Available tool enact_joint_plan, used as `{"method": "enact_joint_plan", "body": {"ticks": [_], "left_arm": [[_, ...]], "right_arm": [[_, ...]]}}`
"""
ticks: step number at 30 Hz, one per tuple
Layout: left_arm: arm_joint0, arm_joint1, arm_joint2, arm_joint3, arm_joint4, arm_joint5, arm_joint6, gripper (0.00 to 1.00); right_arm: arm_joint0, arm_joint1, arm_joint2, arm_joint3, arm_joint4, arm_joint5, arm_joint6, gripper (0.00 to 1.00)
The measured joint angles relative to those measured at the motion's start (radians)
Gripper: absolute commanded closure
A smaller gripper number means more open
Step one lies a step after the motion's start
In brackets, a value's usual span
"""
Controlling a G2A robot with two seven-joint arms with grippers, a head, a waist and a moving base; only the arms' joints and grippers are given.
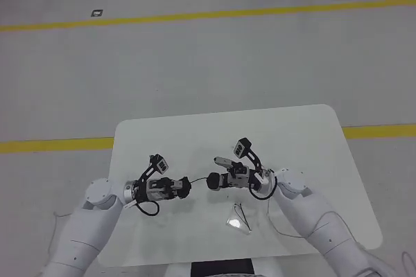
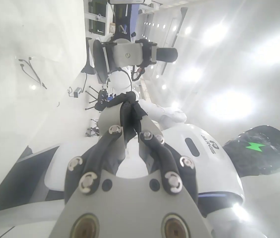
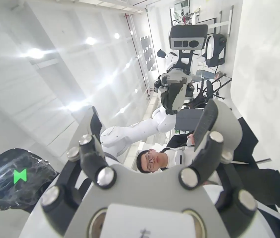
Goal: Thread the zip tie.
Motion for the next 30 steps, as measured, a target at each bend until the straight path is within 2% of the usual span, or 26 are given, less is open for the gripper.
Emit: {"method": "enact_joint_plan", "body": {"ticks": [4, 12, 14, 25, 30], "left_arm": [[0.007, 0.002, 0.002, -0.001, -0.023, -0.002, -0.004, 1.00], [0.006, 0.004, 0.006, 0.002, -0.038, -0.004, -0.012, 1.00], [0.006, 0.004, 0.005, 0.002, -0.038, -0.004, -0.012, 1.00], [0.006, 0.004, 0.005, 0.002, -0.038, -0.004, -0.012, 1.00], [0.006, 0.004, 0.005, 0.002, -0.038, -0.004, -0.012, 1.00]], "right_arm": [[0.009, -0.004, -0.010, 0.028, 0.032, -0.011, 0.036, 0.56], [0.024, -0.012, -0.032, 0.090, 0.077, -0.041, 0.085, 0.62], [0.028, -0.014, -0.037, 0.101, 0.082, -0.047, 0.092, 0.66], [0.045, -0.019, -0.055, 0.134, 0.072, -0.080, 0.130, 0.75], [0.050, -0.021, -0.064, 0.142, 0.061, -0.095, 0.138, 0.76]]}}
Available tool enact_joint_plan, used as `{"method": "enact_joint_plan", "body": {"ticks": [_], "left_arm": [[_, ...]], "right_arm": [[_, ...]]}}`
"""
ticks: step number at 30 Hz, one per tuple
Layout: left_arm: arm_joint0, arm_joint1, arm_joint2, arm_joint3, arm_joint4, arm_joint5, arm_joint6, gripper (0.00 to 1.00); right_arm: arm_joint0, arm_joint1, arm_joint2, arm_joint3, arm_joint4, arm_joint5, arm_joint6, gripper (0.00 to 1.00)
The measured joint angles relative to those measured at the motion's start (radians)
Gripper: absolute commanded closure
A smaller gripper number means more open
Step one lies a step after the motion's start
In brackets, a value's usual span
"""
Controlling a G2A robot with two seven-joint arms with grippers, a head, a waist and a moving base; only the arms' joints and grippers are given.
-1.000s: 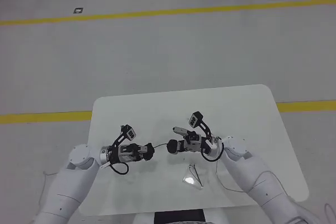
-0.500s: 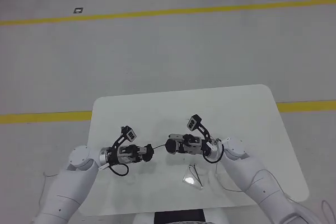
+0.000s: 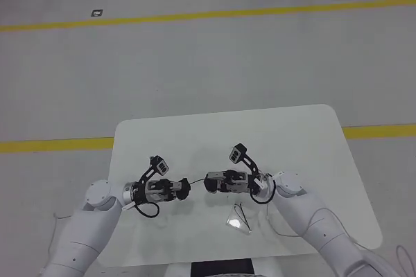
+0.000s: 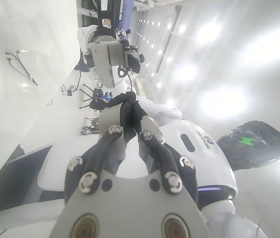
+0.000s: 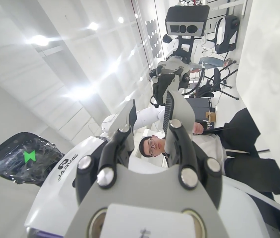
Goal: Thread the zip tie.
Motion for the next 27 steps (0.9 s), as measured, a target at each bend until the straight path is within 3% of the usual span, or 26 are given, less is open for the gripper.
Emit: {"method": "enact_joint_plan", "body": {"ticks": [15, 27], "left_arm": [[0.000, 0.000, 0.000, 0.000, 0.000, 0.000, 0.000, 1.00], [0.000, 0.000, 0.000, 0.000, 0.000, 0.000, 0.000, 1.00]], "right_arm": [[0.013, -0.007, -0.016, 0.021, -0.014, -0.038, -0.014, 1.00], [0.002, -0.002, -0.009, 0.000, -0.045, -0.060, -0.031, 1.00]]}}
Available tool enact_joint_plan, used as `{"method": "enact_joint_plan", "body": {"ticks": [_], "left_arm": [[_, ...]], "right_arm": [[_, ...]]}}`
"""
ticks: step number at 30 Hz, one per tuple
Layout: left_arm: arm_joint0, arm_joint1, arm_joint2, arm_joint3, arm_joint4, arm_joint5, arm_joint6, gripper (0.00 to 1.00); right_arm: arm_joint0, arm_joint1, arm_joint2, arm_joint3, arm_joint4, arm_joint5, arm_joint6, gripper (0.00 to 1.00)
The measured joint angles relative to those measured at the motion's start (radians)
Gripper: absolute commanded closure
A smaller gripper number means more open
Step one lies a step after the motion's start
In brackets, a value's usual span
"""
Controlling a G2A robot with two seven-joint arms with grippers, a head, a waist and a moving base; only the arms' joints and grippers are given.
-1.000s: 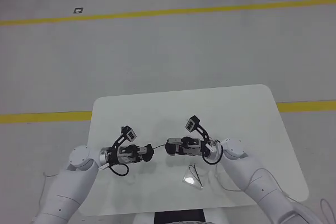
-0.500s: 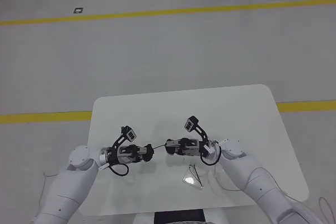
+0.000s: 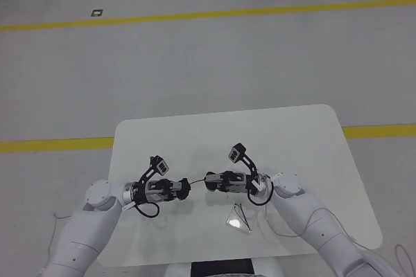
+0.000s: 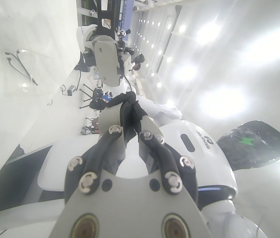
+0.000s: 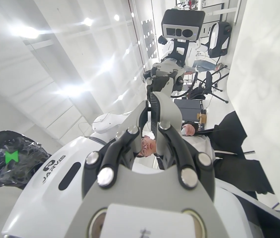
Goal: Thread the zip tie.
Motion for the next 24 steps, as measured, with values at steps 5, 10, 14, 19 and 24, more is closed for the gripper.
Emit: {"method": "enact_joint_plan", "body": {"ticks": [5, 10, 14, 19, 24], "left_arm": [[0.000, 0.000, 0.000, 0.000, 0.000, 0.000, 0.000, 0.00], [0.000, 0.000, 0.000, 0.000, 0.000, 0.000, 0.000, 0.00], [0.000, 0.000, 0.000, 0.000, 0.000, 0.000, 0.000, 0.00], [0.000, 0.000, 0.000, 0.000, 0.000, 0.000, 0.000, 0.00], [0.001, 0.000, 0.007, -0.008, 0.006, -0.001, 0.010, 0.00]], "right_arm": [[-0.012, 0.004, 0.010, -0.020, -0.014, -0.004, -0.020, 1.00], [-0.031, 0.012, 0.034, -0.044, -0.036, -0.011, -0.068, 1.00], [-0.039, 0.016, 0.046, -0.055, -0.052, -0.017, -0.089, 1.00], [-0.039, 0.016, 0.045, -0.055, -0.051, -0.017, -0.088, 1.00], [-0.050, 0.017, 0.044, -0.083, -0.073, -0.017, -0.125, 1.00]]}}
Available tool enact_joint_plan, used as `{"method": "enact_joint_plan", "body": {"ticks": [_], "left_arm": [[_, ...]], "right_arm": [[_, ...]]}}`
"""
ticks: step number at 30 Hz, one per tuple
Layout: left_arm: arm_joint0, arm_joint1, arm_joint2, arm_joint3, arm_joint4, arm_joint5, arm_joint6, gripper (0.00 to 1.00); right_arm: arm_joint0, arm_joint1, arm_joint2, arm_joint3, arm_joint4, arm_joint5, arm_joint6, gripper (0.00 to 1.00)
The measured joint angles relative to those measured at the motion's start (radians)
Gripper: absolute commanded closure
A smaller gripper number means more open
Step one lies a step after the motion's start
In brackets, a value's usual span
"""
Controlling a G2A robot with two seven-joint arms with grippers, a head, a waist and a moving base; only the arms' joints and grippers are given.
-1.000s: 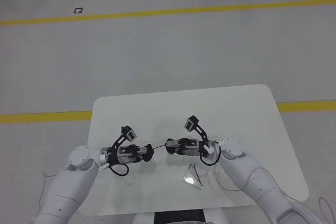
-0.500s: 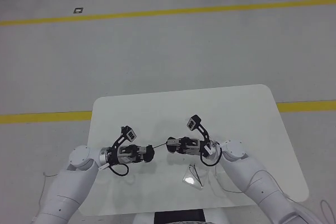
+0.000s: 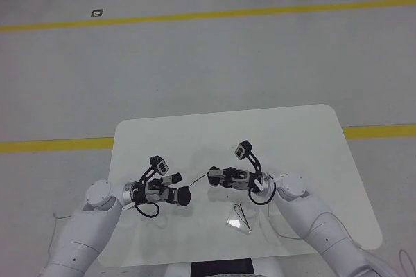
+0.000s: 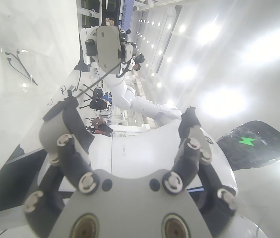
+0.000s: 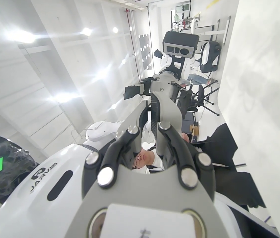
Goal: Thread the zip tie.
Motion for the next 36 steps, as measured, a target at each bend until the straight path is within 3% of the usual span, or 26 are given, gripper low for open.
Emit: {"method": "enact_joint_plan", "body": {"ticks": [5, 14, 25, 28, 36], "left_arm": [[-0.004, 0.003, 0.024, -0.014, 0.066, -0.043, 0.017, 0.00], [-0.027, -0.001, 0.045, 0.016, 0.029, -0.092, 0.037, 0.00], [-0.027, -0.001, 0.045, 0.015, 0.030, -0.092, 0.038, 0.00], [-0.026, -0.002, 0.058, 0.001, 0.038, -0.108, 0.048, 0.00], [-0.050, -0.005, 0.088, 0.032, 0.030, -0.160, 0.044, 0.00]], "right_arm": [[-0.032, 0.002, -0.003, -0.060, -0.024, -0.011, -0.035, 1.00], [-0.052, -0.004, -0.015, -0.091, -0.035, -0.011, -0.044, 1.00], [-0.052, -0.004, -0.015, -0.092, -0.038, -0.011, -0.046, 1.00], [-0.067, -0.004, -0.014, -0.119, -0.060, -0.011, -0.096, 1.00], [-0.096, -0.013, -0.008, -0.145, -0.005, -0.011, -0.096, 1.00]]}}
